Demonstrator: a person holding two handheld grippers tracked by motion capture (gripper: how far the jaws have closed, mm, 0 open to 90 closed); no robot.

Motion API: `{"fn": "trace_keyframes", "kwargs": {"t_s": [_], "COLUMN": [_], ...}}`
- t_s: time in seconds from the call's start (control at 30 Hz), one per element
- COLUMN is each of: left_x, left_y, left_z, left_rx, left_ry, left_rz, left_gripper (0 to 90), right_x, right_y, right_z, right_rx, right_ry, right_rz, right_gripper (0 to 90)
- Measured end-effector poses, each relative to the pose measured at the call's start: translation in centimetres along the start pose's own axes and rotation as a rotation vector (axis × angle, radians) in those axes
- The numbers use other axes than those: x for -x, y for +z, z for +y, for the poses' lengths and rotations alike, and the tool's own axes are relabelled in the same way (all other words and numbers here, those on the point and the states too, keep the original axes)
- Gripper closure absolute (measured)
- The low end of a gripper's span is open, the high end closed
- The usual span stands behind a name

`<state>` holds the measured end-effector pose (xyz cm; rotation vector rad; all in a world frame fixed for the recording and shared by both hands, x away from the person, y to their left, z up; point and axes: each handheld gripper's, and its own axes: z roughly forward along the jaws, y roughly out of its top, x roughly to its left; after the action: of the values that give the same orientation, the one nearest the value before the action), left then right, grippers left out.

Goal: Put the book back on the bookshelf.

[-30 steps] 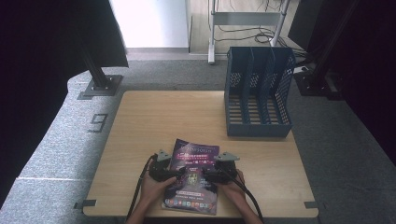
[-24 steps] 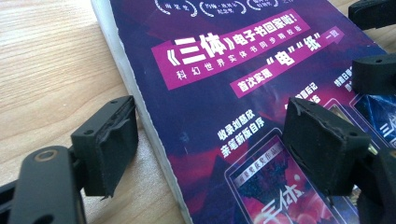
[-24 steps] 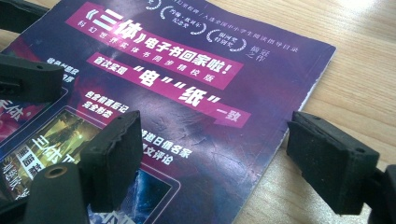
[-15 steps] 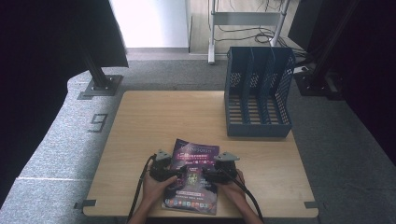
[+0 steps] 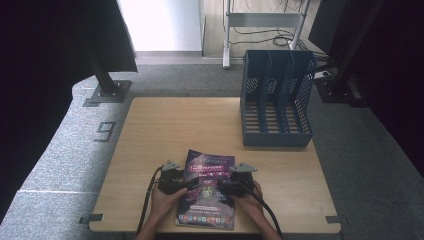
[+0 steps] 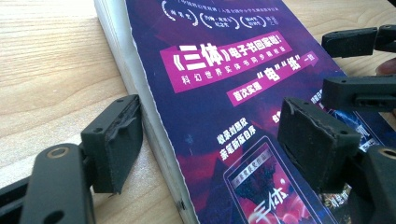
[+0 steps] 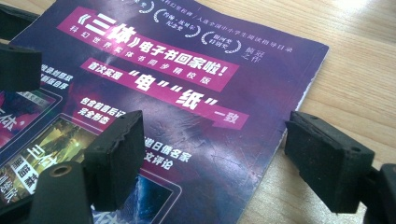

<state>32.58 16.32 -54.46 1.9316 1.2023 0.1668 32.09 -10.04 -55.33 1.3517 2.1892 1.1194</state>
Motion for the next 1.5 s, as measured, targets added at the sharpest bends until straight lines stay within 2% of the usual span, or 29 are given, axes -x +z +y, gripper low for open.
{"fn": "trace_keyframes", "kwargs": {"t_s": [0.3, 0.43, 0.47, 0.5, 0.53, 0.57, 0.63, 0.67, 0.83, 1.0, 1.1, 1.27, 1.5], "left_x": [0.5, 0.8, 0.9, 1.0, 1.1, 1.4, 2.2, 2.3, 1.9, 1.9, 1.9, 1.6, 1.7], "left_y": [-0.4, -0.9, -1.0, -0.9, -0.6, -0.2, 0.3, 0.4, 0.3, 0.9, 1.2, 1.9, 1.9], "left_z": [0.2, 0.5, 0.5, 0.6, 0.5, 0.4, 0.3, 0.3, 0.5, 0.9, 1.4, 1.9, 1.5], "left_rx": [0.019, 0.045, 0.047, 0.038, 0.02, 0.003, -0.019, -0.026, -0.013, -0.033, -0.032, -0.046, -0.02], "left_ry": [0.01, 0.014, 0.014, 0.005, -0.008, -0.002, 0.074, 0.094, 0.077, 0.116, 0.121, 0.139, 0.157], "left_rz": [-0.006, -0.042, -0.063, -0.106, -0.17, -0.19, -0.088, -0.065, -0.064, 0.009, 0.035, 0.064, 0.077], "left_gripper": [22.8, 23.1, 23.6, 24.5, 26.2, 25.1, 24.1, 24.5, 27.7, 34.2, 36.9, 38.9, 42.7], "right_x": [0.1, 0.1, 0.1, 0.1, 0.1, 0.1, 0.1, 0.1, 0.1, 0.1, 0.2, 0.2, 0.3], "right_y": [0.0, 0.0, 0.0, 0.0, 0.0, 0.0, 0.0, 0.0, 0.0, 0.0, 0.0, 0.0, -0.1], "right_z": [0.0, 0.0, 0.0, 0.0, 0.0, 0.0, 0.0, 0.0, 0.0, 0.0, 0.0, 0.0, 0.0], "right_rx": [0.001, 0.001, 0.001, 0.001, 0.001, 0.001, 0.001, 0.001, 0.001, 0.001, 0.0, 0.0, 0.0], "right_ry": [0.002, 0.002, 0.002, 0.001, 0.002, 0.002, 0.002, 0.002, 0.001, 0.001, 0.001, 0.0, -0.001], "right_rz": [-0.007, -0.008, -0.008, -0.008, -0.008, -0.008, -0.007, -0.007, -0.004, -0.004, -0.001, 0.002, 0.0], "right_gripper": [20.1, 20.1, 20.1, 20.1, 20.1, 20.1, 20.1, 20.2, 20.3, 20.2, 20.2, 20.4, 21.0]}}
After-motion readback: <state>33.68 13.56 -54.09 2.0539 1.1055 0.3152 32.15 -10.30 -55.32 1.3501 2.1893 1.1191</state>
